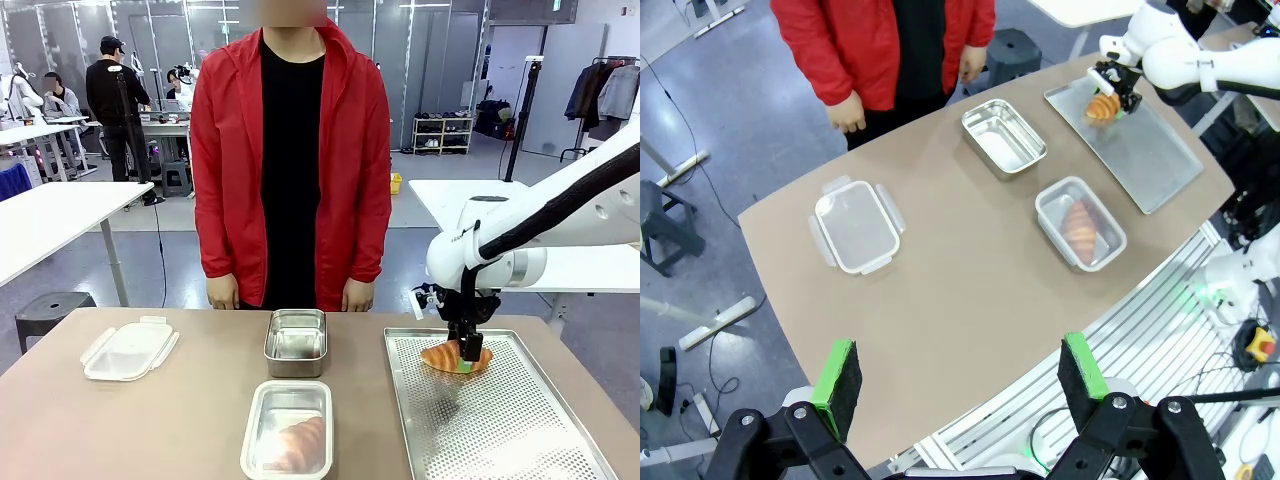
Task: Place the bread into the airtight container.
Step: Pick up a Butter Roll and place it into an empty Airtight Container.
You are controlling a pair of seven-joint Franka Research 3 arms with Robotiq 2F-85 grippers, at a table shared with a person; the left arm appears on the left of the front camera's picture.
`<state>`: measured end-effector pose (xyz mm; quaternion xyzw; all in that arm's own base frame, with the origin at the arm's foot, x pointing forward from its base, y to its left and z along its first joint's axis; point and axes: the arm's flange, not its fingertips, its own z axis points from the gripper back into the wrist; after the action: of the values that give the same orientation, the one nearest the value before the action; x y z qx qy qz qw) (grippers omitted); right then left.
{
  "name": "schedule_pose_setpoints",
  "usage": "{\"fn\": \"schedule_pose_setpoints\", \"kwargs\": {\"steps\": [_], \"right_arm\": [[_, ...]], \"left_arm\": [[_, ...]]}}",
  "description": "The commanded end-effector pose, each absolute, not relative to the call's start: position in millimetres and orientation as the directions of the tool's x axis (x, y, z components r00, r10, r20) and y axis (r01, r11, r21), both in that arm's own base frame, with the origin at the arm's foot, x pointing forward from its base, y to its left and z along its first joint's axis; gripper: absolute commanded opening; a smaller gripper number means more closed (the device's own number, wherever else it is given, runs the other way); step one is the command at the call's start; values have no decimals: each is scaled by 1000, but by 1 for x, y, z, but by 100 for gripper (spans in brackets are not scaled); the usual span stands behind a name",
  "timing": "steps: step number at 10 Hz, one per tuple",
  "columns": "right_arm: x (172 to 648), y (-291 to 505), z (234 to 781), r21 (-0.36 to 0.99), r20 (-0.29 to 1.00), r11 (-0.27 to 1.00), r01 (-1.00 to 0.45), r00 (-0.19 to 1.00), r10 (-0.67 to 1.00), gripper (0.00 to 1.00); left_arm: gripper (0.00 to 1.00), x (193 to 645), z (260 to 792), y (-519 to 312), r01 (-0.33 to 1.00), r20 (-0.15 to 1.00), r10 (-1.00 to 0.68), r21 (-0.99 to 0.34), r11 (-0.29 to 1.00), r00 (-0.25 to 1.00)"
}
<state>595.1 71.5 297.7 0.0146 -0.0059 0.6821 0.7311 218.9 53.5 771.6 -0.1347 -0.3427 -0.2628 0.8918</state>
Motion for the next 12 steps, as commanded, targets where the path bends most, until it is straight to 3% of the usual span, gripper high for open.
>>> {"fn": "schedule_pose_setpoints", "kwargs": {"steps": [1, 2, 3, 4, 5, 6, 7, 8, 12], "right_arm": [[601, 71, 295, 4, -6, 97, -995, 97, 995, 81], [600, 71, 295, 5, -8, 101, -995, 101, 995, 80], [600, 70, 297, 4, -8, 103, -995, 102, 995, 61], [600, 71, 299, 4, -10, 102, -995, 102, 995, 60], [599, 70, 301, 4, -13, 101, -995, 101, 995, 41], [599, 70, 304, 2, -19, 103, -995, 103, 995, 40], [599, 69, 309, 0, -23, 109, -994, 109, 994, 22], [599, 67, 325, 14, -8, 128, -992, 128, 992, 31], [587, 86, 437, -42, 5, 153, -987, 153, 988, 31]], "left_arm": [[100, 219, 774, 54, 570, 678, -392, -48, 820, 622], [100, 219, 774, 54, 570, 678, -392, -48, 820, 622], [100, 219, 774, 54, 570, 678, -392, -48, 820, 622], [100, 219, 774, 54, 570, 678, -392, -48, 820, 622], [100, 219, 774, 54, 570, 678, -392, -48, 820, 622], [100, 219, 774, 54, 570, 678, -392, -48, 820, 622], [100, 219, 774, 54, 570, 678, -392, -48, 820, 622], [100, 219, 774, 54, 570, 678, -392, -48, 820, 622], [100, 219, 774, 54, 570, 678, -392, -48, 820, 622]]}}
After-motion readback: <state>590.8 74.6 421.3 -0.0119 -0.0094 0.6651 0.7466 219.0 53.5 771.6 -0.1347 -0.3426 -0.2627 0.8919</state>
